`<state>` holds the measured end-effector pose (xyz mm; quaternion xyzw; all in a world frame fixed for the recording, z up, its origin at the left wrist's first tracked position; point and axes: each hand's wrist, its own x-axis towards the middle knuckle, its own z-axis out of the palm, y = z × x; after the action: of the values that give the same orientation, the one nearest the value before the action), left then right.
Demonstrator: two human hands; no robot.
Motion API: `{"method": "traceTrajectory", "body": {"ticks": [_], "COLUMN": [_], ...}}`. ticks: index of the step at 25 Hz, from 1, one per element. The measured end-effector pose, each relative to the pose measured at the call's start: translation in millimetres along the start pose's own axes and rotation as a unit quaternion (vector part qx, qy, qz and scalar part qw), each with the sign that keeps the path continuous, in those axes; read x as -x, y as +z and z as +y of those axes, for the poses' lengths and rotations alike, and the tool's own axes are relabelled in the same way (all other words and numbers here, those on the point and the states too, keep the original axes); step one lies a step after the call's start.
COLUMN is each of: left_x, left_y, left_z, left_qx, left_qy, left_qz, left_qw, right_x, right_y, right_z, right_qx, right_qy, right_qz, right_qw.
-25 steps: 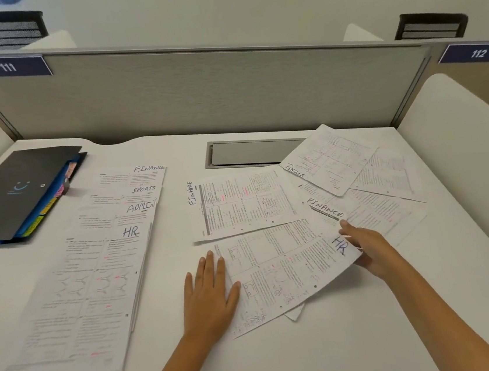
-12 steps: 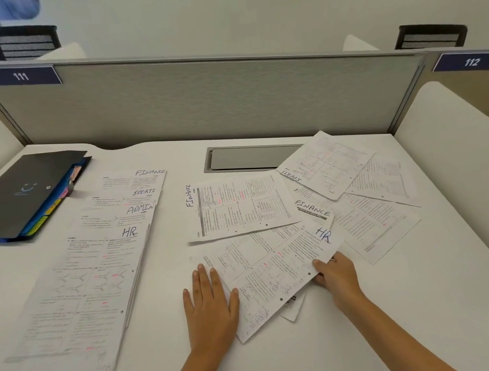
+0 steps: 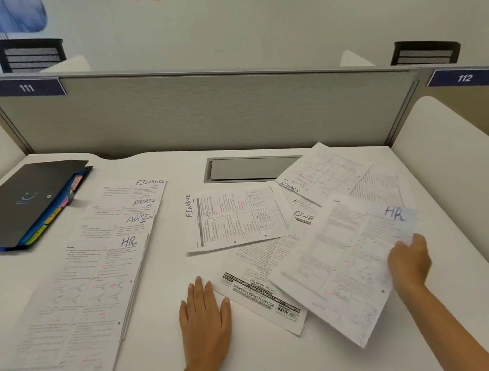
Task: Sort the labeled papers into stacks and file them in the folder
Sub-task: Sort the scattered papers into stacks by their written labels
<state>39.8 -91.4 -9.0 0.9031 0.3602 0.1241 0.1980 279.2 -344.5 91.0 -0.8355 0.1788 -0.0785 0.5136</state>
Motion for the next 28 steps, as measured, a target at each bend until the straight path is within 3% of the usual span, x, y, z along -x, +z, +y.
{"method": "traceTrajectory", "body": {"ticks": [4,6,9,11,13,14,16,21,28], "left_x": [-0.5,-3.8,-17.6,-30.9,-43.3,-47.8,-52.5,-55.1,-78.2], "left_y": [-0.7,-7.8,-33.4,-54.7,-69.8,-75.6,-80.9,-84.9,-112.5], "left_z": [3.2,7.9,21.3,24.0,18.7,14.0,2.6,-25.0,-63.6], "left_qx": [-0.001,0.042,0.193,0.349,0.503,0.521,0.495,0.463,0.429], "left_qy": [-0.007,-0.039,-0.124,-0.170,-0.192,-0.182,-0.140,-0.121,-0.119], "left_qz": [-0.012,-0.019,-0.053,-0.121,-0.192,-0.220,-0.248,-0.199,-0.202], "left_qw": [1.000,0.998,0.972,0.914,0.821,0.805,0.821,0.855,0.872], "right_x": [-17.7,-17.5,-4.3,19.7,49.3,65.2,93.0,135.3,149.0], "right_y": [-19.5,-18.4,6.3,29.1,51.4,61.0,78.6,107.8,130.8], "right_z": [-15.8,-24.6,-28.6,-29.4,-29.2,-30.9,-34.2,-35.8,-41.0], "right_qx": [-0.040,-0.063,-0.062,-0.053,-0.057,-0.060,-0.065,-0.072,0.045], "right_qy": [-0.027,-0.047,-0.073,-0.078,-0.067,-0.056,-0.039,-0.029,-0.008], "right_qz": [0.080,0.036,-0.100,-0.188,-0.258,-0.288,-0.329,-0.352,-0.419], "right_qw": [0.996,0.996,0.990,0.978,0.962,0.954,0.941,0.933,0.907]}}
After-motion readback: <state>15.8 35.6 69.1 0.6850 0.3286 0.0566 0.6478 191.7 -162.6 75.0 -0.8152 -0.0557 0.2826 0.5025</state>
